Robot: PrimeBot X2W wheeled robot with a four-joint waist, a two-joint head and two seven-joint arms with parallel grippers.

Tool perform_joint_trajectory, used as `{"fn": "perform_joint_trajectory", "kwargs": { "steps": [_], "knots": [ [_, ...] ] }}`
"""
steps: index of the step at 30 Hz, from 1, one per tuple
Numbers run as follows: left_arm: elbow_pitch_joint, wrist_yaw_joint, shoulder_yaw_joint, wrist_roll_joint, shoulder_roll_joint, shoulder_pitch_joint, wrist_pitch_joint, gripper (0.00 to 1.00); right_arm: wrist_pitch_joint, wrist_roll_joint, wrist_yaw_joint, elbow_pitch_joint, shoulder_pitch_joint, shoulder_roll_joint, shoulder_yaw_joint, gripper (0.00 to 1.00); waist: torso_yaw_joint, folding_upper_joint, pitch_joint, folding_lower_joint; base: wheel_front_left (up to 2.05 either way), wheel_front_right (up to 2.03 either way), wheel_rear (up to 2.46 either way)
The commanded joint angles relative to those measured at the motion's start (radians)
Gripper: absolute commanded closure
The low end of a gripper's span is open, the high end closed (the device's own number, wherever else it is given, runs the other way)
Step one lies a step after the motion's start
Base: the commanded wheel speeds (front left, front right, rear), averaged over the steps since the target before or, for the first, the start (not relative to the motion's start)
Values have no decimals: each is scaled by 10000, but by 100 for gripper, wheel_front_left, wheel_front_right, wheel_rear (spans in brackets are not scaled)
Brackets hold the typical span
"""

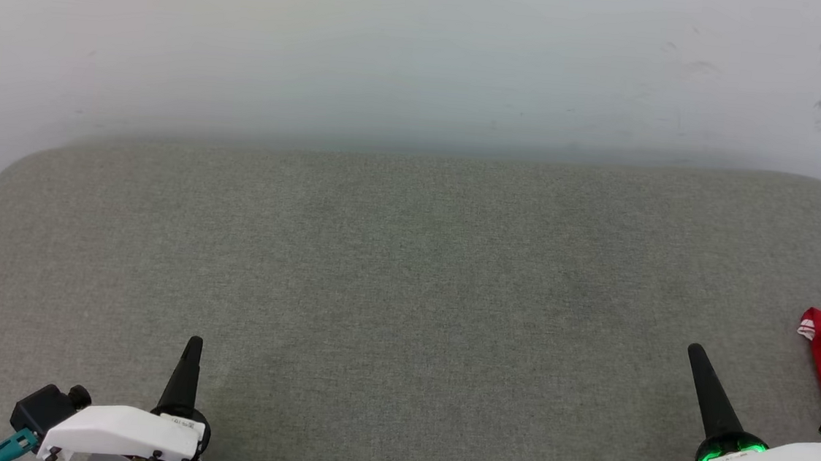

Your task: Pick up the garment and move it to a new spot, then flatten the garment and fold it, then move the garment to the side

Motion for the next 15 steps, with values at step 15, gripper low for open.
{"fn": "perform_joint_trajectory", "kwargs": {
  "steps": [15],
  "knots": [
    [45, -218, 263, -1729, -90, -460, 477, 100, 64, 1820, -1, 433, -582, -60, -106, 100, 52, 0, 56, -1, 0, 0, 0]
  ]
}}
